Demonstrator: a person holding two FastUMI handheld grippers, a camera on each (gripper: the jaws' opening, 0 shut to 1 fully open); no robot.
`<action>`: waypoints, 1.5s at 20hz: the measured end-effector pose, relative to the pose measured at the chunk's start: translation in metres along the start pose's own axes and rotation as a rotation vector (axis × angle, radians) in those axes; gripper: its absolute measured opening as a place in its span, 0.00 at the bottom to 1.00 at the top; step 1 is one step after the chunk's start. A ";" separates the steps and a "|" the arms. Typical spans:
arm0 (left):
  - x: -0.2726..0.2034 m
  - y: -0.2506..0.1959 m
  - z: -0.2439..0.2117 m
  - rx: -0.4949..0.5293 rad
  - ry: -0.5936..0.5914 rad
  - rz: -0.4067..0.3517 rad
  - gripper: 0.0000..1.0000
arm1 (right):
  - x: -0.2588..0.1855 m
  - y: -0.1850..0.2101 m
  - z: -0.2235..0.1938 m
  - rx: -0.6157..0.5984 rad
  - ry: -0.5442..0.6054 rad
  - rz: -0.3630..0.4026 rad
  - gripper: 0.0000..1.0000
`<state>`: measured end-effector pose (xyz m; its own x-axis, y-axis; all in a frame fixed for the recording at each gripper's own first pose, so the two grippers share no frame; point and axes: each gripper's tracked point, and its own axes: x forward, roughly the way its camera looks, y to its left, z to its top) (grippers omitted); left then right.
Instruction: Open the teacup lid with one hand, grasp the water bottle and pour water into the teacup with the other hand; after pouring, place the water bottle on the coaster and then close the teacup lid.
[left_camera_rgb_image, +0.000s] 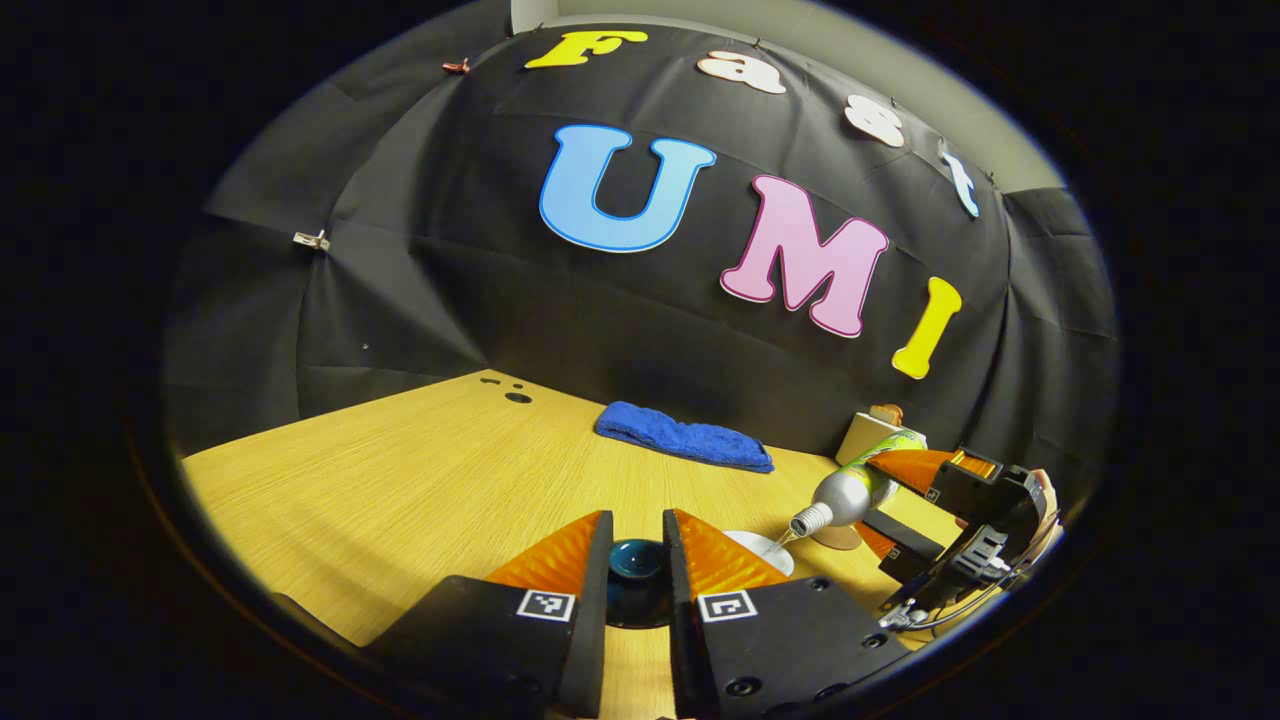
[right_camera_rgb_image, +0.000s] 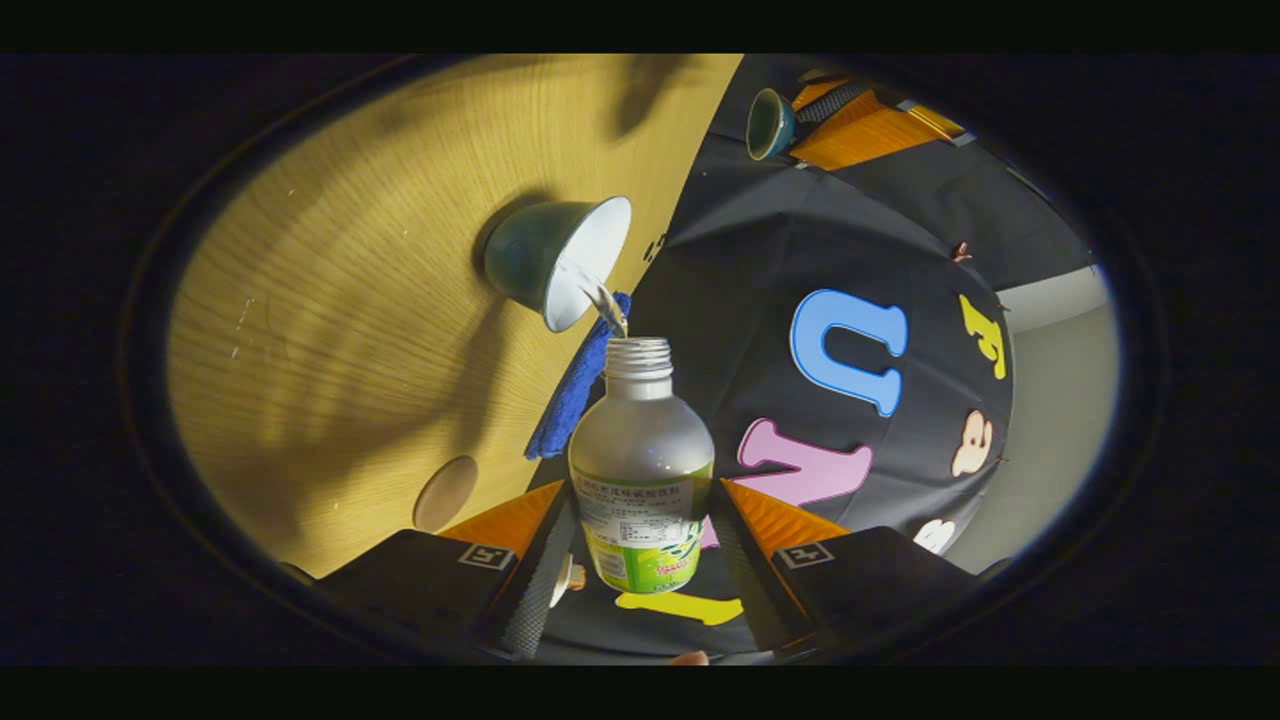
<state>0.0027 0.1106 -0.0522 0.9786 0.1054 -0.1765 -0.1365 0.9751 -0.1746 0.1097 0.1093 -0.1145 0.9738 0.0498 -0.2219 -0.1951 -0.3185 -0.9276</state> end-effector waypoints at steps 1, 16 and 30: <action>0.000 0.001 0.001 0.000 0.000 0.002 0.30 | 0.000 -0.001 -0.002 -0.009 0.004 -0.001 0.80; 0.000 0.004 0.000 0.000 -0.001 0.009 0.30 | 0.005 -0.026 0.004 -0.143 -0.032 -0.063 0.80; 0.001 0.007 0.000 0.000 -0.001 0.016 0.30 | 0.007 -0.060 0.015 -0.336 -0.087 -0.181 0.79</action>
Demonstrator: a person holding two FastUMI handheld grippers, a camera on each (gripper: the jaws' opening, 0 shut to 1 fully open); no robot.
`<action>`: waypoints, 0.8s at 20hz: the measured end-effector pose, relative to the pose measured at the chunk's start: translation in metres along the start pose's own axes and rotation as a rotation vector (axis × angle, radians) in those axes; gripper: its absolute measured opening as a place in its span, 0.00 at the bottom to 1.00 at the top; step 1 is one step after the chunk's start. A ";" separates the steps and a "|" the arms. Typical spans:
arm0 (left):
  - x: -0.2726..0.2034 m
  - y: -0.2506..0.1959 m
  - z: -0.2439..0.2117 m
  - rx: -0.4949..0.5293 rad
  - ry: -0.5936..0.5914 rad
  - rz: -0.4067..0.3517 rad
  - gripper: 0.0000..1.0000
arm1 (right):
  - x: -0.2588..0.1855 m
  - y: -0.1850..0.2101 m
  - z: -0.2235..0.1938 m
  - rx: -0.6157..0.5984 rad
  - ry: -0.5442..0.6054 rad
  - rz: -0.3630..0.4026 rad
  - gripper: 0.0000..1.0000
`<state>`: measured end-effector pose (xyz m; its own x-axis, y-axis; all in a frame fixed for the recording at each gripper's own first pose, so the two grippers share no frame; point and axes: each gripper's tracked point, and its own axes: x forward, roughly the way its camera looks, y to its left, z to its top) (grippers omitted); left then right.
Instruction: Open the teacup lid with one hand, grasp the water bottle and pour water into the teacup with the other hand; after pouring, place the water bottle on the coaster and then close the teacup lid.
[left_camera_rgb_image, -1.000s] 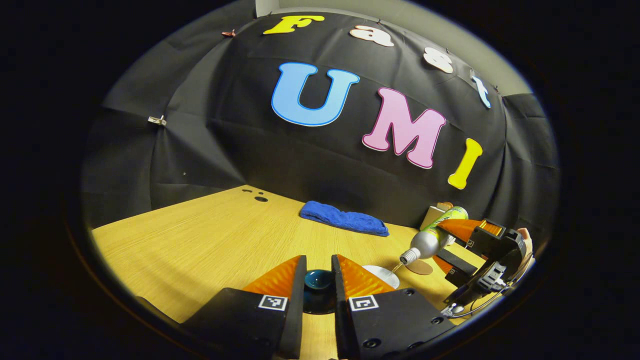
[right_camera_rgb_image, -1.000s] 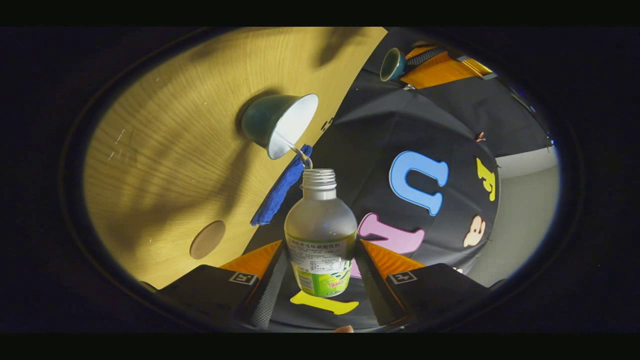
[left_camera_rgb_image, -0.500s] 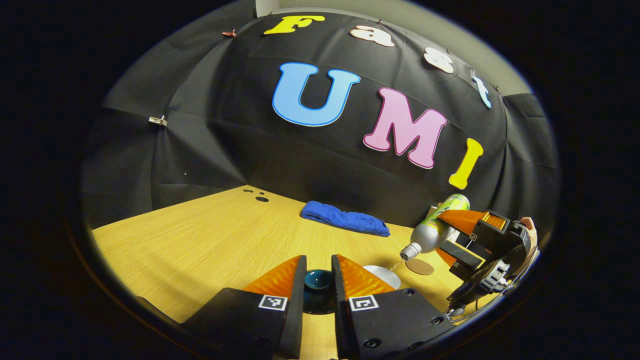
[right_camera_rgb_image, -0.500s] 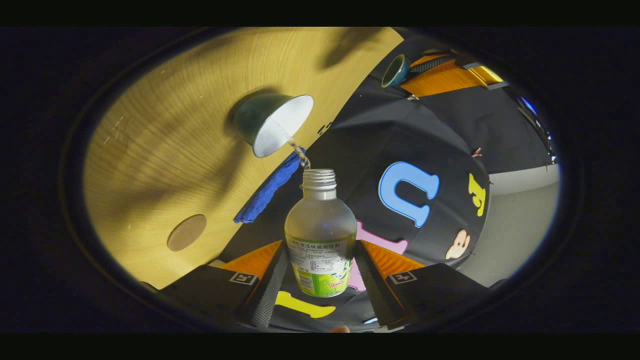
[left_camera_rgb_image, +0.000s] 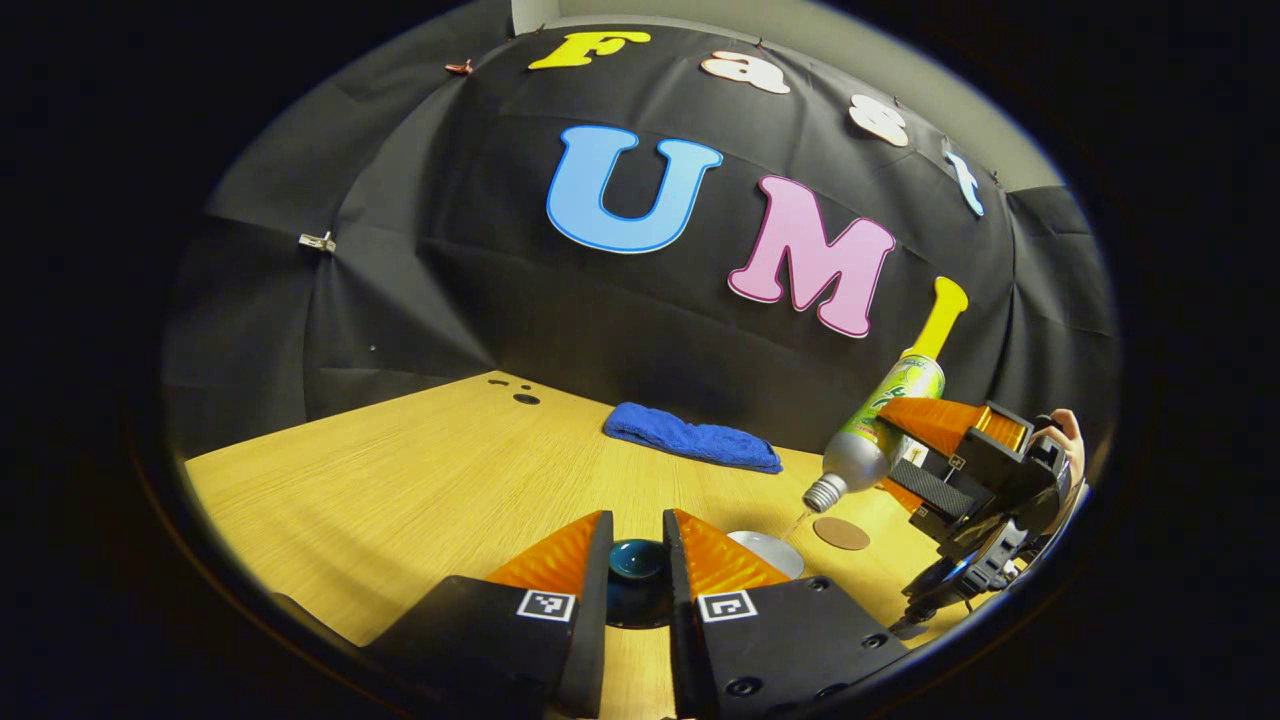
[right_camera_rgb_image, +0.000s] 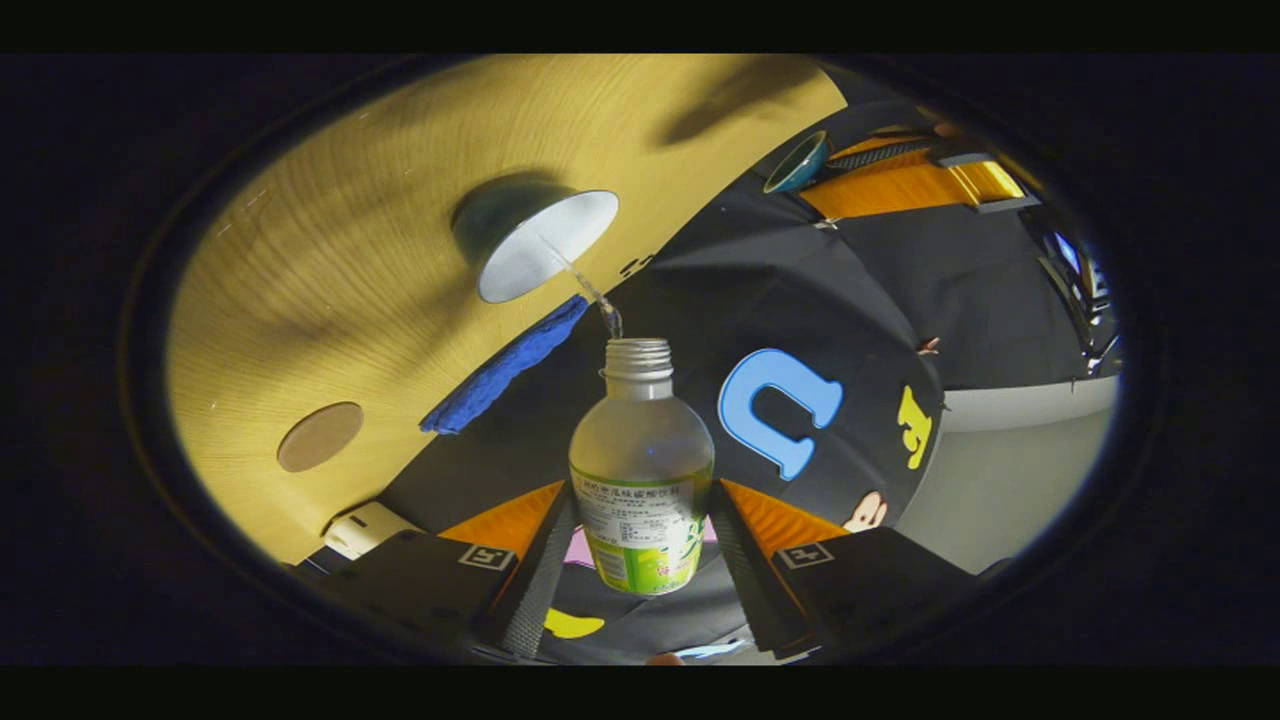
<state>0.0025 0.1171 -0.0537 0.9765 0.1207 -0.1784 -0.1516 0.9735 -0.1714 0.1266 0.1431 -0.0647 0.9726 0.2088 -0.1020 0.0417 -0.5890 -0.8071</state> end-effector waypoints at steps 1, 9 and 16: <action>0.000 0.001 0.001 -0.001 0.000 0.001 0.30 | -0.002 0.000 0.000 -0.002 0.000 -0.003 0.80; 0.000 0.003 0.001 0.000 -0.002 0.008 0.30 | -0.004 0.020 -0.002 0.093 0.007 0.059 0.80; 0.001 0.007 0.000 -0.001 -0.002 0.020 0.30 | -0.019 0.067 0.025 0.633 0.018 0.249 0.80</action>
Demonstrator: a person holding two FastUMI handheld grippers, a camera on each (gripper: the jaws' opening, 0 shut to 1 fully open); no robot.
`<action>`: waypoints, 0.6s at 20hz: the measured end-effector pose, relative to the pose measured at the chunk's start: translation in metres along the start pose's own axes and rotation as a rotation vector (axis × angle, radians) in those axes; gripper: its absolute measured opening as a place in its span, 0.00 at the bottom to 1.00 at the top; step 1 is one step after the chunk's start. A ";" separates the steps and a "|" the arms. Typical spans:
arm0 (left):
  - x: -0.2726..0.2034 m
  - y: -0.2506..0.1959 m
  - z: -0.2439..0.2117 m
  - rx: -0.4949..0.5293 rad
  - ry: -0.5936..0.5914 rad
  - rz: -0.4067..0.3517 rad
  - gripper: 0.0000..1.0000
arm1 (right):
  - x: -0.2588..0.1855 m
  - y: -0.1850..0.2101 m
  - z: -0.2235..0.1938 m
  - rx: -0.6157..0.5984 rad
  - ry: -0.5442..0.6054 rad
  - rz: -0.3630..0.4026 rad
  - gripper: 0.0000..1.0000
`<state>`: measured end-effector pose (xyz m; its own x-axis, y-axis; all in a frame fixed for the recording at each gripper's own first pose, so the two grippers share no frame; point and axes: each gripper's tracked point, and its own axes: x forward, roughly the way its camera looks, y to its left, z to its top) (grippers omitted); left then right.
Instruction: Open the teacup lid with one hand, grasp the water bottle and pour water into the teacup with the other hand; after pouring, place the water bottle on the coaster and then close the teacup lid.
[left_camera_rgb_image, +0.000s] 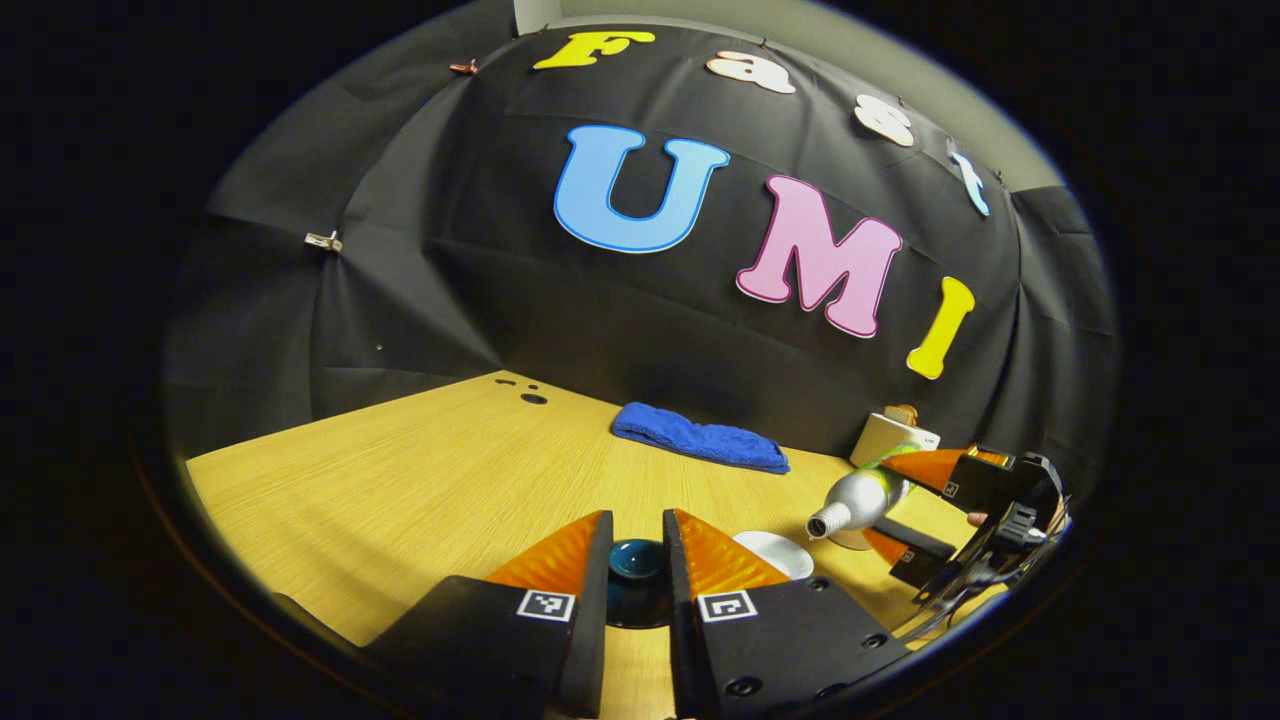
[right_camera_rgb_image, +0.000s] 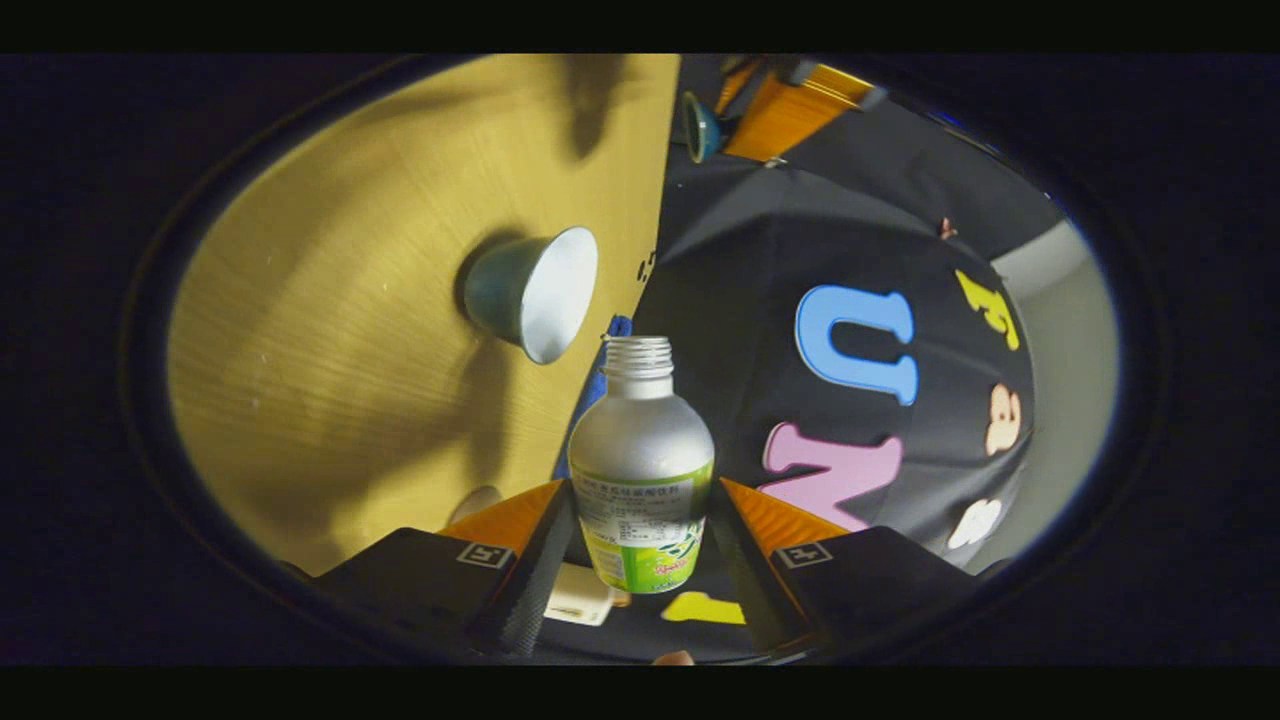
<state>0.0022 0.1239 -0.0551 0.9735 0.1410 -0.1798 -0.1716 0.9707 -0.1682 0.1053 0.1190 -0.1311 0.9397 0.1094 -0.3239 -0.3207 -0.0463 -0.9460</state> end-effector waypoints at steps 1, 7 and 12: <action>0.000 0.000 0.000 0.000 0.001 0.000 0.30 | -0.002 0.007 0.000 0.073 0.005 0.025 0.80; 0.001 -0.002 -0.001 0.001 0.004 -0.003 0.30 | -0.005 0.000 -0.005 0.593 0.024 0.105 0.80; 0.001 -0.001 -0.002 -0.001 0.004 0.001 0.30 | 0.002 -0.033 -0.028 1.033 0.002 0.092 0.80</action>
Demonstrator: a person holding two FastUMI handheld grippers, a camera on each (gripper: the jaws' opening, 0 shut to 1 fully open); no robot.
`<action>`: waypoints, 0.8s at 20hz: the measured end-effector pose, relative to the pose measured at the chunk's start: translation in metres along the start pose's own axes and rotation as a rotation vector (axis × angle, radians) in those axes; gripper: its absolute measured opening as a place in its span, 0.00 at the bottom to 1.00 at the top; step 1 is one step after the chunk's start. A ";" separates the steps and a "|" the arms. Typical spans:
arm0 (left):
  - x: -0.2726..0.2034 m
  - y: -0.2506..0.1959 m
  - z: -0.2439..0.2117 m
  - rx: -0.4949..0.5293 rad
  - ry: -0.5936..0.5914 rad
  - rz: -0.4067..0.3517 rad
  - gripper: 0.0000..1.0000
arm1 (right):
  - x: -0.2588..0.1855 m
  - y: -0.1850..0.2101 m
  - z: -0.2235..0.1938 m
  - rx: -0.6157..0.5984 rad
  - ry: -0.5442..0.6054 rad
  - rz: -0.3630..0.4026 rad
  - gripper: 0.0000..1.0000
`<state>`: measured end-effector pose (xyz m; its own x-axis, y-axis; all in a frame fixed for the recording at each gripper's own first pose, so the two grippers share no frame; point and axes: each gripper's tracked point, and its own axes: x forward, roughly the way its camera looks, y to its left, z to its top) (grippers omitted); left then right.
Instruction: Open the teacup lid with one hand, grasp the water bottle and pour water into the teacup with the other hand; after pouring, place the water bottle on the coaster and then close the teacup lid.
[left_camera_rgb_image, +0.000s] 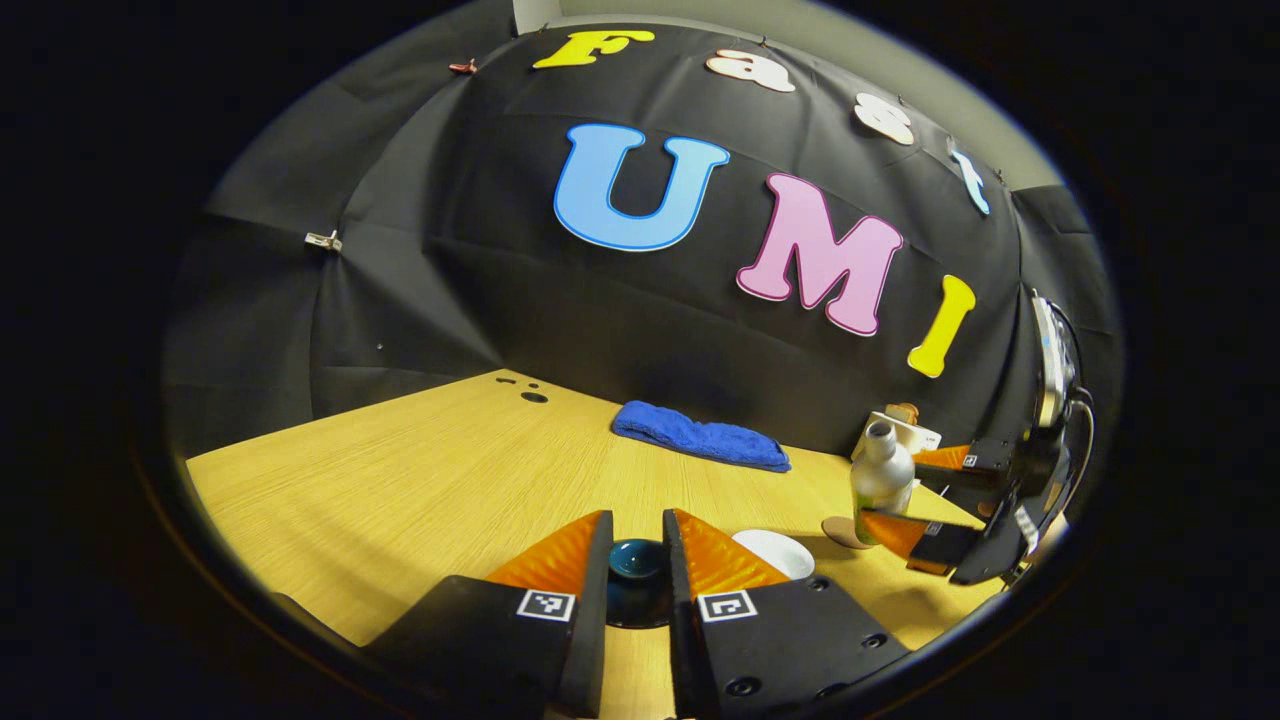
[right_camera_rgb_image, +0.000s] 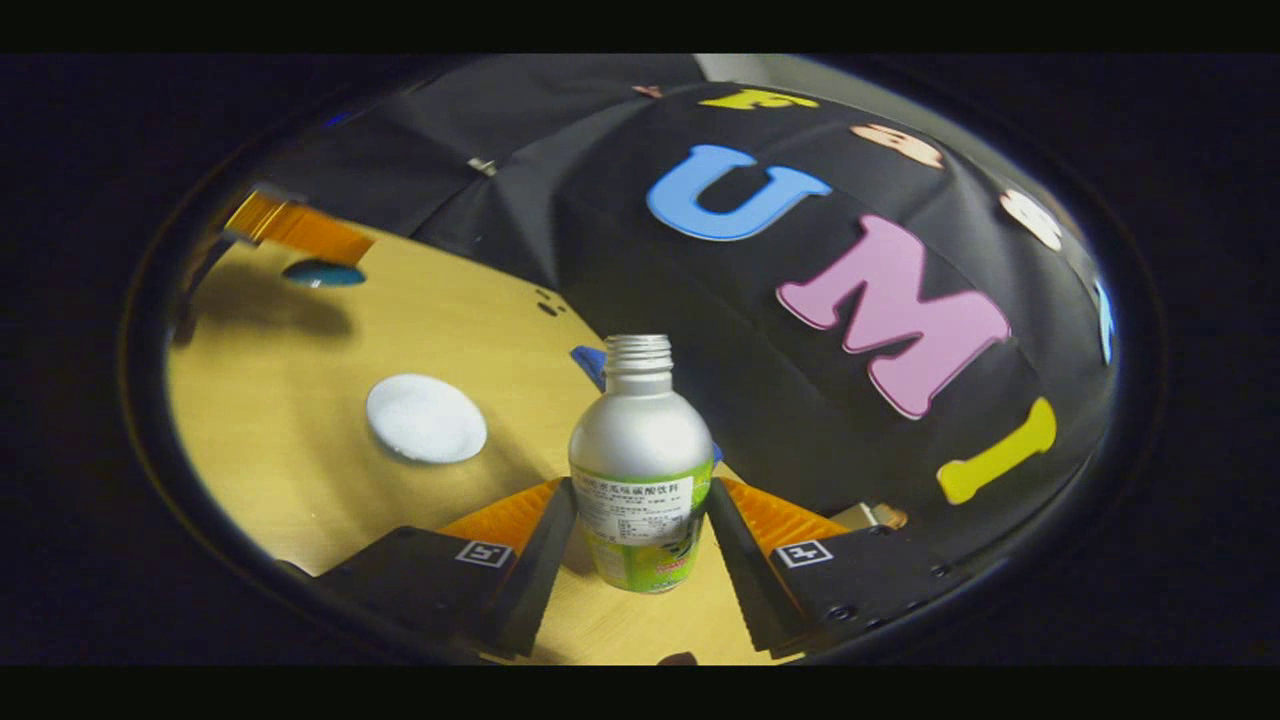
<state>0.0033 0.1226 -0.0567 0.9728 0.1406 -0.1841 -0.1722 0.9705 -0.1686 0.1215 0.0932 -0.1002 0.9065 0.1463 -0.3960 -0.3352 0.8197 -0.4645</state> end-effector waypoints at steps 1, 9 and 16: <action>0.000 0.000 0.000 -0.001 0.001 -0.001 0.30 | -0.002 -0.006 0.001 0.086 -0.020 0.011 0.80; 0.001 -0.003 -0.001 -0.001 0.003 -0.007 0.30 | 0.021 -0.057 -0.021 0.597 -0.075 -0.003 0.80; 0.003 -0.001 -0.004 -0.003 0.009 -0.002 0.30 | 0.043 -0.077 -0.079 0.738 -0.021 -0.061 0.80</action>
<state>0.0054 0.1214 -0.0612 0.9716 0.1368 -0.1928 -0.1708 0.9702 -0.1720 0.1662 -0.0074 -0.1439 0.9251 0.0932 -0.3681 -0.0311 0.9847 0.1712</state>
